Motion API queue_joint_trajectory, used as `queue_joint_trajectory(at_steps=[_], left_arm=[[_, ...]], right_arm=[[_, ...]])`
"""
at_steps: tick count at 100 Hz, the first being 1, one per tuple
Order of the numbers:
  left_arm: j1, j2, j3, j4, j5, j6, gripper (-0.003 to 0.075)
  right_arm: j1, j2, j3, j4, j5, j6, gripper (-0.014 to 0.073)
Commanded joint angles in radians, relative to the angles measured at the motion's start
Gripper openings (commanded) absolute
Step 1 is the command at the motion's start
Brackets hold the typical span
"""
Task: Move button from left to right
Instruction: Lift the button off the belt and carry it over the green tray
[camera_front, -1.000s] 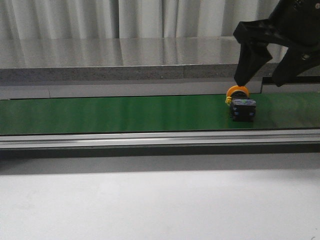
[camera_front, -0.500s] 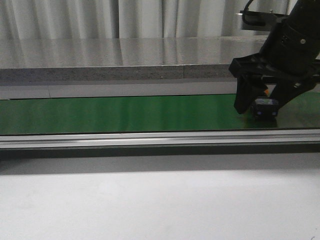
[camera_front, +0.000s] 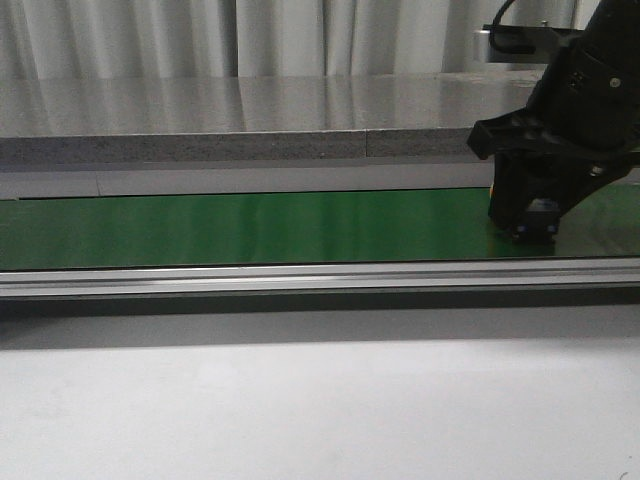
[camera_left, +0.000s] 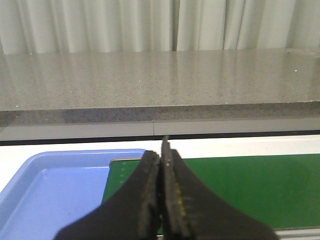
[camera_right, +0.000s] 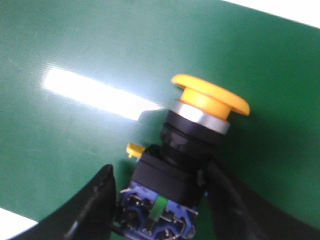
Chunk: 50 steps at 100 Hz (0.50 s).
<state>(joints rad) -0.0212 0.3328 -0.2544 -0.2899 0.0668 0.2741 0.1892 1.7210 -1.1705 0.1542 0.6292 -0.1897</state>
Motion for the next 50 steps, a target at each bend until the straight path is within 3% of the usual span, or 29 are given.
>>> queue_joint_trajectory(at_steps=[1, 23, 50], left_arm=[[-0.008, 0.007, -0.029, -0.007, -0.080, 0.000, -0.0021], [-0.008, 0.007, -0.029, -0.007, -0.080, 0.000, -0.0021], [-0.008, 0.007, -0.029, -0.007, -0.080, 0.000, -0.0021]], right_arm=[[-0.001, -0.050, -0.026, 0.007, -0.005, -0.011, 0.0133], [-0.027, -0.135, -0.028, -0.019, -0.020, -0.011, 0.0133], [-0.202, -0.195, -0.028, -0.084, -0.009, -0.011, 0.0133]])
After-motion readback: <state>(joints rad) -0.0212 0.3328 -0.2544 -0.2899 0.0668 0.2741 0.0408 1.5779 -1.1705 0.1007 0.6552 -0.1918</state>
